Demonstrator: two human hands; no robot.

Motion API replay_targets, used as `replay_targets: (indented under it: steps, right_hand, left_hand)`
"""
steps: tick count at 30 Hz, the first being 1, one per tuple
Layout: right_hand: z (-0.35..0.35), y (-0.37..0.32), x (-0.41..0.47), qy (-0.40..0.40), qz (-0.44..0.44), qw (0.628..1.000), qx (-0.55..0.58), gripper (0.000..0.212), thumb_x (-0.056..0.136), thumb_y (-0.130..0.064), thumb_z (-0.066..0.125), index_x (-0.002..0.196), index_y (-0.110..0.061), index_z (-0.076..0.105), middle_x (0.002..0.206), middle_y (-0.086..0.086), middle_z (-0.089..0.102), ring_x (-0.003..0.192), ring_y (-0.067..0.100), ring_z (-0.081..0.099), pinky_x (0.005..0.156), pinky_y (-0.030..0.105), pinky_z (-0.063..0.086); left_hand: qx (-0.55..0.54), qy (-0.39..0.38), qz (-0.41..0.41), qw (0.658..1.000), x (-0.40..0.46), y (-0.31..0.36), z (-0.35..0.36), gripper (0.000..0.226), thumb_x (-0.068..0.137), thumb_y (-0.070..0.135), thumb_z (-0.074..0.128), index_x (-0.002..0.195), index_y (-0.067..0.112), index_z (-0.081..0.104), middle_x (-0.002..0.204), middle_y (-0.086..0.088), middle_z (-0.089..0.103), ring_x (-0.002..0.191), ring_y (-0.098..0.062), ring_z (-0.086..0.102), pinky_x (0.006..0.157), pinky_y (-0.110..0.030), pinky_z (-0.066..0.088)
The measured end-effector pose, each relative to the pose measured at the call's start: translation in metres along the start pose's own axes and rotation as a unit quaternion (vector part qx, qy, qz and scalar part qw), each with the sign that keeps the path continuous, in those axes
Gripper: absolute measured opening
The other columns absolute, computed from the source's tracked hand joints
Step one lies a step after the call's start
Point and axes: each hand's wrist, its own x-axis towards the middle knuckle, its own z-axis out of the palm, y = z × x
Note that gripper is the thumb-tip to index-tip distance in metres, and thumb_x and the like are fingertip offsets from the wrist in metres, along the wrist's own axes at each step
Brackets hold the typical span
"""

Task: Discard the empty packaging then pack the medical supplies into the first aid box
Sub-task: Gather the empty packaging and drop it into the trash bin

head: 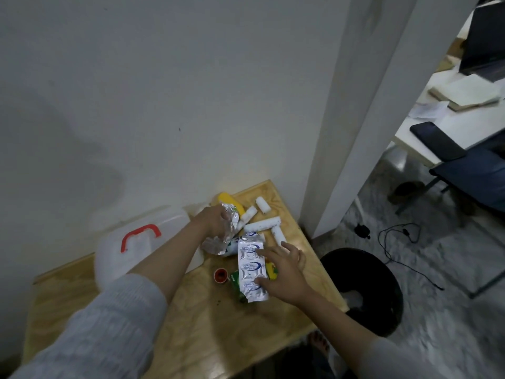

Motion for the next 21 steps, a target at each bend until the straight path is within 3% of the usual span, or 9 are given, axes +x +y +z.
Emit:
replay_targets:
  steps: [3,8,11,13,14,17,21]
  right_hand:
    - [-0.001,-0.006,0.001,0.000,0.006,1.000,0.023,0.066,0.070,-0.040,0.071,0.130,-0.040,0.045,0.138,-0.016,0.045,0.139,0.018,0.011,0.111,0.051,0.003]
    - [-0.001,-0.011,0.001,0.033,-0.008,0.998,0.057,0.062,0.069,-0.035,0.073,0.126,-0.041,0.049,0.125,-0.022,0.048,0.132,0.007,0.020,0.108,0.046,0.002]
    - [-0.003,-0.016,0.001,0.078,-0.010,0.984,0.161,0.058,0.064,-0.029,0.079,0.117,-0.037,0.059,0.112,-0.021,0.054,0.111,-0.001,0.045,0.103,0.036,0.028]
    - [-0.008,-0.019,-0.001,0.096,-0.009,0.962,0.257,0.058,0.060,-0.017,0.083,0.112,-0.033,0.063,0.107,-0.014,0.059,0.098,0.005,0.059,0.087,0.030,0.051]
    - [-0.012,-0.021,-0.002,0.106,-0.004,0.950,0.293,0.058,0.060,-0.010,0.083,0.110,-0.033,0.063,0.107,-0.012,0.059,0.094,0.008,0.062,0.079,0.028,0.055]
    - [-0.026,-0.019,-0.007,0.136,0.022,0.917,0.374,0.058,0.064,0.005,0.078,0.109,-0.029,0.062,0.113,-0.003,0.060,0.077,0.013,0.068,0.060,0.022,0.055]
    - [-0.047,-0.005,-0.013,0.174,0.054,0.890,0.417,0.056,0.069,0.009,0.073,0.115,-0.020,0.060,0.112,0.007,0.065,0.060,0.011,0.068,0.055,0.025,0.055]
  left_hand:
    - [-0.005,0.006,-0.002,1.000,-0.001,0.000,0.000,0.052,0.061,0.010,0.079,0.106,0.016,0.052,0.111,-0.011,0.060,0.085,-0.020,0.052,0.064,-0.026,0.039]
    - [-0.043,0.038,0.005,0.998,-0.001,-0.001,-0.002,0.047,0.057,0.001,0.078,0.092,0.019,0.051,0.103,-0.011,0.057,0.077,-0.022,0.053,0.048,-0.024,0.036]
    - [-0.090,0.058,0.020,0.994,-0.005,-0.001,-0.008,0.044,0.060,-0.005,0.076,0.096,0.012,0.057,0.096,-0.013,0.056,0.074,-0.024,0.053,0.052,-0.026,0.041]
    - [-0.121,0.071,0.041,0.989,-0.010,0.000,-0.015,0.042,0.061,-0.004,0.078,0.096,0.010,0.060,0.093,-0.009,0.054,0.076,-0.024,0.053,0.060,-0.029,0.045]
    - [-0.133,0.081,0.054,0.986,-0.013,0.002,-0.019,0.041,0.061,-0.003,0.078,0.095,0.010,0.061,0.093,-0.008,0.055,0.078,-0.024,0.054,0.065,-0.030,0.046]
    - [-0.173,0.113,0.076,0.975,-0.025,0.009,-0.029,0.039,0.062,-0.003,0.078,0.098,0.007,0.064,0.090,-0.005,0.057,0.079,-0.020,0.055,0.066,-0.025,0.044]
    - [-0.252,0.119,0.103,0.955,-0.040,0.032,-0.031,0.044,0.066,-0.004,0.077,0.108,0.002,0.064,0.095,-0.007,0.063,0.078,-0.019,0.059,0.064,-0.026,0.047]
